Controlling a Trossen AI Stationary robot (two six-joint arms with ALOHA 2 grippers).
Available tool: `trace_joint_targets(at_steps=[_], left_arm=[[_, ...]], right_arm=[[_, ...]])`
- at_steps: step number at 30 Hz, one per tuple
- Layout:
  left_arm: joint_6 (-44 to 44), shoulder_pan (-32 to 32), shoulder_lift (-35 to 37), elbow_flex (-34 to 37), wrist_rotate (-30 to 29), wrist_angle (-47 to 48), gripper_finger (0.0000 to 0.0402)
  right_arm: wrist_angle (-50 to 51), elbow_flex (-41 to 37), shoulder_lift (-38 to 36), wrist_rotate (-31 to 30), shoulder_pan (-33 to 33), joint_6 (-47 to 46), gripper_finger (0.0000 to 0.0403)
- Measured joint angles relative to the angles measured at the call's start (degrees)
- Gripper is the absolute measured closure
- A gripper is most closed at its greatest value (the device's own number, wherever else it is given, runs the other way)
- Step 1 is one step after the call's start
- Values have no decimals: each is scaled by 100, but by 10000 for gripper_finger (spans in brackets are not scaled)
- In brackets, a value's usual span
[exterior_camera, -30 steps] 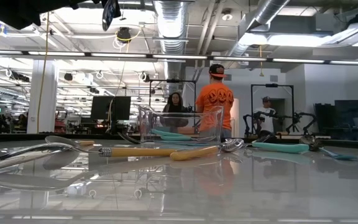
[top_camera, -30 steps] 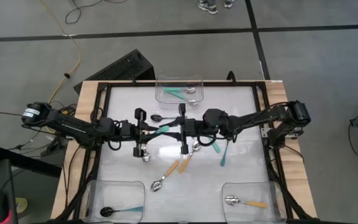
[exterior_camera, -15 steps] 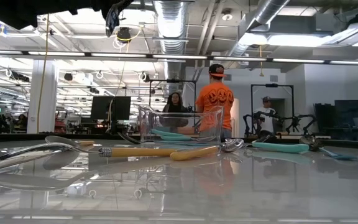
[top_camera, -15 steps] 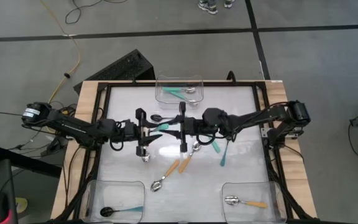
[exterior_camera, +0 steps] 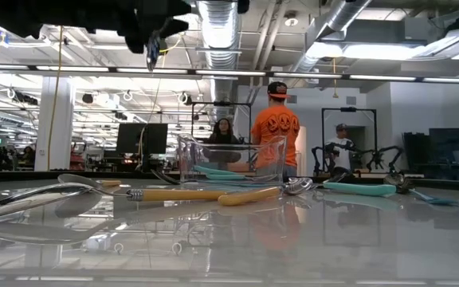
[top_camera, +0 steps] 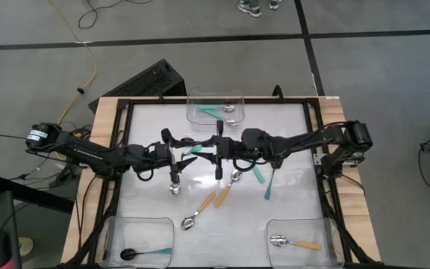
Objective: Sort silverware by color (type)
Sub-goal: Put the left blue spoon into the top transparent bin
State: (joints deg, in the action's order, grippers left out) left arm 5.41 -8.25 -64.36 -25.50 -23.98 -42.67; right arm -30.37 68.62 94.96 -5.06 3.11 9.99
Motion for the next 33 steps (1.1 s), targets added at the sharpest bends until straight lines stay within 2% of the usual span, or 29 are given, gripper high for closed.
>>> trace_joint_targets(at_steps=[8, 13, 18, 25, 30, 33], left_arm=[[-63, 0, 0, 1, -456, 327, 159], [-215, 0, 99, 1, -421, 462, 159], [-284, -1, 538, 1, -49, 860, 159], [-193, 0, 1277, 31, -238, 1600, 159], [-163, 0, 1607, 31, -238, 1995, 159], [-157, 0, 1753, 33, -244, 2093, 159]], right_arm=[[474, 0, 0, -188, -182, -351, 299], [710, 0, 0, -432, -248, -424, 299], [745, 0, 0, -671, -342, -508, 299], [722, 0, 0, -1185, -696, -552, 299], [701, 0, 0, -1821, -970, -559, 299], [692, 0, 0, -1959, -1172, -563, 299]])
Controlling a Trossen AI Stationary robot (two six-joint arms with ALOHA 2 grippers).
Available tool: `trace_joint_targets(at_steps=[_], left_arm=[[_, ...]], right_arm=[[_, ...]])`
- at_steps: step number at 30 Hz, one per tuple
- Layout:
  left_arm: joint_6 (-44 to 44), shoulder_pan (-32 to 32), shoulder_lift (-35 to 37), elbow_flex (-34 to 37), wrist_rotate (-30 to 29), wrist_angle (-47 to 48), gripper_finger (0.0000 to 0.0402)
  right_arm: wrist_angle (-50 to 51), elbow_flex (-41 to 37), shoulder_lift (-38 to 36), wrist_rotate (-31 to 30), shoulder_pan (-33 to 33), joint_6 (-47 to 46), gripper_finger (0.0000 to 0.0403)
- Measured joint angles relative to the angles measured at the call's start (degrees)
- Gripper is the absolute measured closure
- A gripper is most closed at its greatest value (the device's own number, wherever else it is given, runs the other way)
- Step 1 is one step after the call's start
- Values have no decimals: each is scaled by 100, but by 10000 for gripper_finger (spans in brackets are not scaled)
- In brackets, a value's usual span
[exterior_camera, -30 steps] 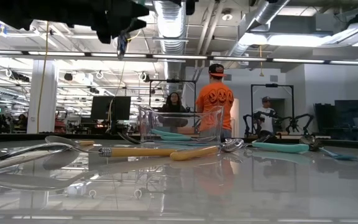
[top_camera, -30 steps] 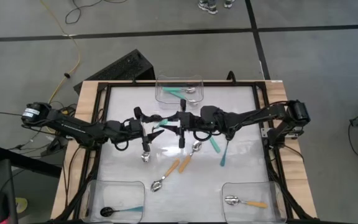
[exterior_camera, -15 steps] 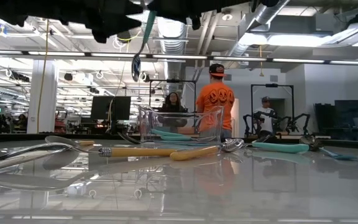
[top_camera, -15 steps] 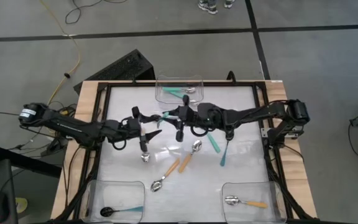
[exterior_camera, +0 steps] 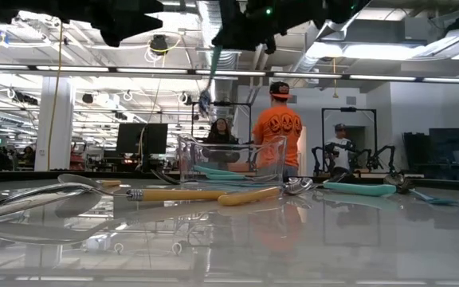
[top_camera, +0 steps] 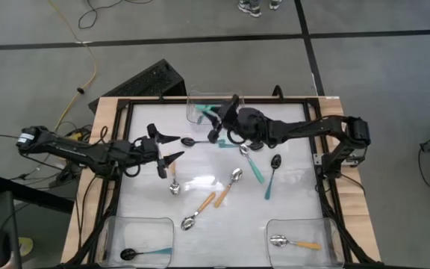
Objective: Sort silverware by color (type)
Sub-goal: Put the left blue spoon into the top transparent bin
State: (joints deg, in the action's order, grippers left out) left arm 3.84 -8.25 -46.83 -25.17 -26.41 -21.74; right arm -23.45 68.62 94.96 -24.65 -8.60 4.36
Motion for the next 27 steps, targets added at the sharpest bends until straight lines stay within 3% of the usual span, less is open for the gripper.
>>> trace_joint_targets(at_steps=[14, 23, 27], left_arm=[[19, 0, 224, 0, 4, 233, 159], [-26, 0, 227, 0, -72, 372, 159], [-50, 0, 227, 0, -98, 431, 159]], right_arm=[[157, 79, 250, -334, -746, 251, 299], [1090, 1364, 1456, -1166, -800, 697, 299], [2451, 2106, 1840, -1256, -791, 526, 299]])
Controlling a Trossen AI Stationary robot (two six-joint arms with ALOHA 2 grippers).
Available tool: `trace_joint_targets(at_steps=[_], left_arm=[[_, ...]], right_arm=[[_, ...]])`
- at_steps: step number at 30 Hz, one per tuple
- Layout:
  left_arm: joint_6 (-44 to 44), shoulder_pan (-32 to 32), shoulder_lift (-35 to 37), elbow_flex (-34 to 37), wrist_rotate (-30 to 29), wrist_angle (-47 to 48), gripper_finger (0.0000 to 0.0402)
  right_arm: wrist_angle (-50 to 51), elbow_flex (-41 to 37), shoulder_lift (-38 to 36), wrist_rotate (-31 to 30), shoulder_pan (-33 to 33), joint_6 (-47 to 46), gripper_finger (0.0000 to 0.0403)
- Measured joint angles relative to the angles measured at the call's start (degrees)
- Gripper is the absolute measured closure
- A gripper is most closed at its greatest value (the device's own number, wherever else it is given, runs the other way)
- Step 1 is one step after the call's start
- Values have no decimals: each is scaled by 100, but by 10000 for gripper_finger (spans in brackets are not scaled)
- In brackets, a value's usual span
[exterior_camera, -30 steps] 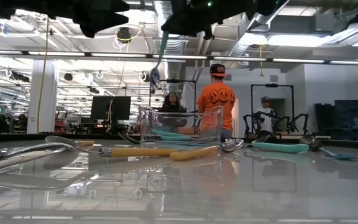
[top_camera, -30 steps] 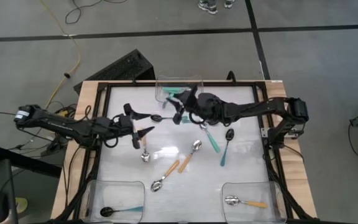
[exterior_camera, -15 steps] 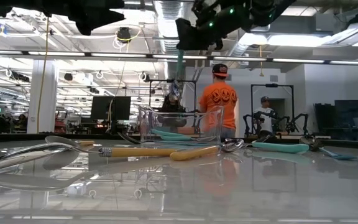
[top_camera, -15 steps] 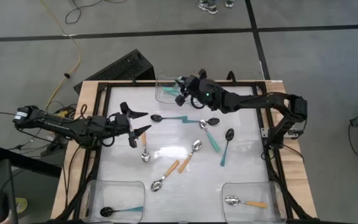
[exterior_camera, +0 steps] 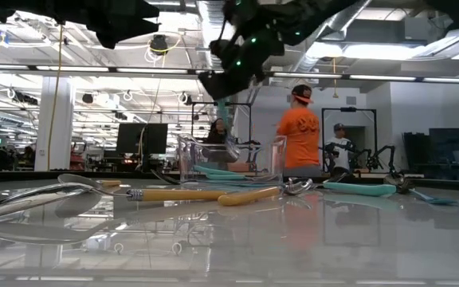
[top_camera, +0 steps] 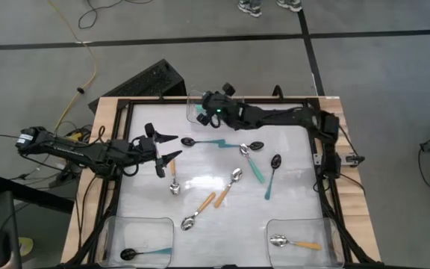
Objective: Sort silverware by color (type)
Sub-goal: Put the left blue spoon into the top transparent bin
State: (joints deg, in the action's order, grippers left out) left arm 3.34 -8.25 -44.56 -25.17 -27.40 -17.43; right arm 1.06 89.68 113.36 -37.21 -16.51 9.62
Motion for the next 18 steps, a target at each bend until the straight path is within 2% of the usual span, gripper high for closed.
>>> trace_joint_targets(at_steps=[4, 10, 18], left_arm=[[-7, 0, 0, 0, -2, 0, 159], [-165, 0, -2, 0, -2, 5, 159], [-217, 0, -2, 0, -9, 4, 159]], right_arm=[[1020, 711, 490, -20, -13, 11, 299], [1724, 1492, 1087, -144, 12, 243, 299], [2456, 1732, 1189, -280, 31, 382, 299]])
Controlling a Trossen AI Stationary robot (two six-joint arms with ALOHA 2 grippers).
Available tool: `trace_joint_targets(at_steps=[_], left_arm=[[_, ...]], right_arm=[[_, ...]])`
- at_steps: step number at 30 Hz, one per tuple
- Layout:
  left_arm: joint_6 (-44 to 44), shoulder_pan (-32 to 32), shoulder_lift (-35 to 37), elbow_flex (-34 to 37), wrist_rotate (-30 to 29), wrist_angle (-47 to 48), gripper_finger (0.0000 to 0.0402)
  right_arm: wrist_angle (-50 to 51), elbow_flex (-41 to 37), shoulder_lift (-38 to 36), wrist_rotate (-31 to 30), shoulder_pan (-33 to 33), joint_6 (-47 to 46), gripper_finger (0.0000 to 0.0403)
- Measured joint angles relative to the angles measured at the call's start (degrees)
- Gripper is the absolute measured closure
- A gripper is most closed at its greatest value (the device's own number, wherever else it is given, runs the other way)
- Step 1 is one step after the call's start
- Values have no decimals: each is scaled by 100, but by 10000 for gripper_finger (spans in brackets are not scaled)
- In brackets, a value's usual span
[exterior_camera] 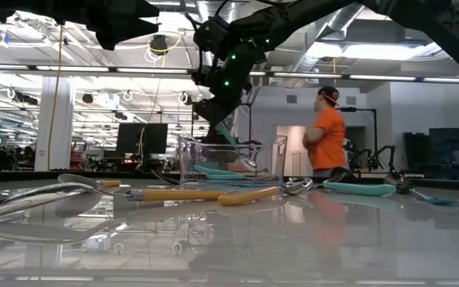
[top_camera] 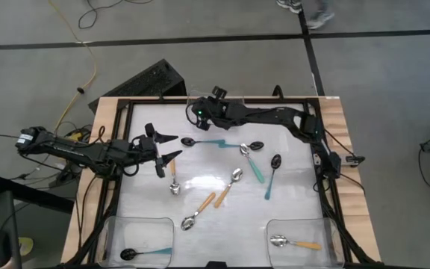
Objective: Sort silverware by color (type)
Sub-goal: Put the left blue spoon into the top transparent bin
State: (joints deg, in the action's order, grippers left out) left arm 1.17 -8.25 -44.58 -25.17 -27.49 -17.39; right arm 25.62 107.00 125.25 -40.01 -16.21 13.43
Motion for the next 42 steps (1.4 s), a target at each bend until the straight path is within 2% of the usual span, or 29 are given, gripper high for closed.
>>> trace_joint_targets(at_steps=[10, 22, 27, 31, 37, 42], left_arm=[[-19, 0, 1, 0, -22, 0, 159], [-59, 0, 1, 0, -19, 20, 159], [-59, 0, 0, 0, -17, 52, 159], [-55, 0, 2, 0, -17, 56, 159], [-65, 0, 2, -2, -15, 181, 159], [-89, 0, 1, -2, -14, 181, 159]], right_arm=[[517, 9, 0, -23, -35, -10, 299], [761, 9, 0, 666, -134, -402, 299], [726, 9, 0, 1149, -195, -448, 299], [714, 9, 0, 1148, -197, -540, 298], [659, 7, 0, 1167, -232, -792, 211], [622, 7, 0, 1347, -271, -767, 193]])
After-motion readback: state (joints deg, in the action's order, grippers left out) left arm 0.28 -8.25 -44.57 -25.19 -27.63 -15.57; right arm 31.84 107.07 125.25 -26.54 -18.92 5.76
